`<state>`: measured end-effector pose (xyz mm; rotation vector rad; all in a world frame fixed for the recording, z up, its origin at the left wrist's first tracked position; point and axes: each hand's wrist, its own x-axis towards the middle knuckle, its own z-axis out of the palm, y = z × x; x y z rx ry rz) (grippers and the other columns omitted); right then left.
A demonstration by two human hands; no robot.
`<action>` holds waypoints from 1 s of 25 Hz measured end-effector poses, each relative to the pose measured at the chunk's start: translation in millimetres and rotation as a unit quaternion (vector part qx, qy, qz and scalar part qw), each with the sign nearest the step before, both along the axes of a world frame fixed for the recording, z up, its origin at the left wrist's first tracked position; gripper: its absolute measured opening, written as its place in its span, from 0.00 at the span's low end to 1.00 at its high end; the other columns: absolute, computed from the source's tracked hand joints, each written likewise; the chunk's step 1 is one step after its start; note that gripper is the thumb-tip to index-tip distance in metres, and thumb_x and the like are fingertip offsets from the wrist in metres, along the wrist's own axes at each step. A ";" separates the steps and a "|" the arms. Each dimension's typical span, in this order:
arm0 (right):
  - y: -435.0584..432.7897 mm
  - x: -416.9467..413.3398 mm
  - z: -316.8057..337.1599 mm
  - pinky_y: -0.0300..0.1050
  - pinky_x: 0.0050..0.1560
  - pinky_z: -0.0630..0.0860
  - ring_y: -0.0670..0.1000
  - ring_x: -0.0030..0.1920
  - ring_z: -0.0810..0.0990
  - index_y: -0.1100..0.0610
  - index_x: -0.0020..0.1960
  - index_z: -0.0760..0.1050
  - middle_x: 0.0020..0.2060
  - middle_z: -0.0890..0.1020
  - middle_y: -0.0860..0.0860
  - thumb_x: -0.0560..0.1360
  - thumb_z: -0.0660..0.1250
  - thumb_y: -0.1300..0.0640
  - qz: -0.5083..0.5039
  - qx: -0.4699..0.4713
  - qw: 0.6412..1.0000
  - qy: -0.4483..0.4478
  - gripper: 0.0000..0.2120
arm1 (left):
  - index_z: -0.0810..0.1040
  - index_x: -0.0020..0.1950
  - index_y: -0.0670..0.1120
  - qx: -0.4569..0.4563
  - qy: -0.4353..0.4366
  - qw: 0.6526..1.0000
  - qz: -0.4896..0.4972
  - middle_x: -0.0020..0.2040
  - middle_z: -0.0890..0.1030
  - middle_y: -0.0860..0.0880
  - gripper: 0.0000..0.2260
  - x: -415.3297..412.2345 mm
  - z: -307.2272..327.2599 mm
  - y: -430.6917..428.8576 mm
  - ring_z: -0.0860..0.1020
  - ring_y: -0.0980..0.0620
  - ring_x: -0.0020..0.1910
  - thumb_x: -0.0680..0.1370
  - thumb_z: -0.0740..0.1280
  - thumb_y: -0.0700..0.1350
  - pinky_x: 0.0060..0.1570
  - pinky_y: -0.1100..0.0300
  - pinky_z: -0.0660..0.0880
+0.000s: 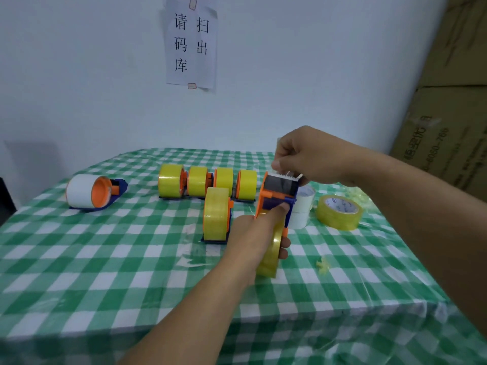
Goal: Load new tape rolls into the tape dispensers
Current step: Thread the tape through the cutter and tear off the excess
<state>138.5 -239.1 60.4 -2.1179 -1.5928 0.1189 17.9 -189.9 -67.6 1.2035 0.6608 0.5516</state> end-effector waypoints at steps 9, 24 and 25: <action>3.9 10.2 -1.4 0.61 0.54 0.81 0.52 0.38 0.80 0.63 0.42 0.77 0.40 0.84 0.59 0.80 0.68 0.58 -0.011 0.012 1.000 -0.013 0.10 | 0.83 0.48 0.40 -0.001 -0.018 0.998 -0.058 0.38 0.84 0.41 0.13 -7.2 2.2 -1.2 0.81 0.44 0.34 0.75 0.72 0.51 0.39 0.54 0.76; -0.2 19.6 25.6 0.55 0.46 0.85 0.62 0.40 0.86 0.65 0.48 0.74 0.45 0.84 0.70 0.83 0.61 0.62 -0.005 -0.066 0.987 0.145 0.08 | 0.82 0.51 0.39 0.063 -0.026 0.996 -0.064 0.38 0.83 0.41 0.10 -13.6 -7.7 3.2 0.80 0.45 0.34 0.75 0.73 0.45 0.41 0.51 0.78; -0.4 19.8 25.5 0.55 0.46 0.85 0.62 0.40 0.86 0.66 0.49 0.74 0.45 0.84 0.70 0.83 0.61 0.62 -0.006 -0.070 0.986 0.150 0.08 | 0.82 0.49 0.40 0.063 -0.025 0.995 -0.066 0.38 0.83 0.41 0.10 -13.9 -7.8 2.4 0.80 0.45 0.34 0.75 0.73 0.47 0.42 0.50 0.78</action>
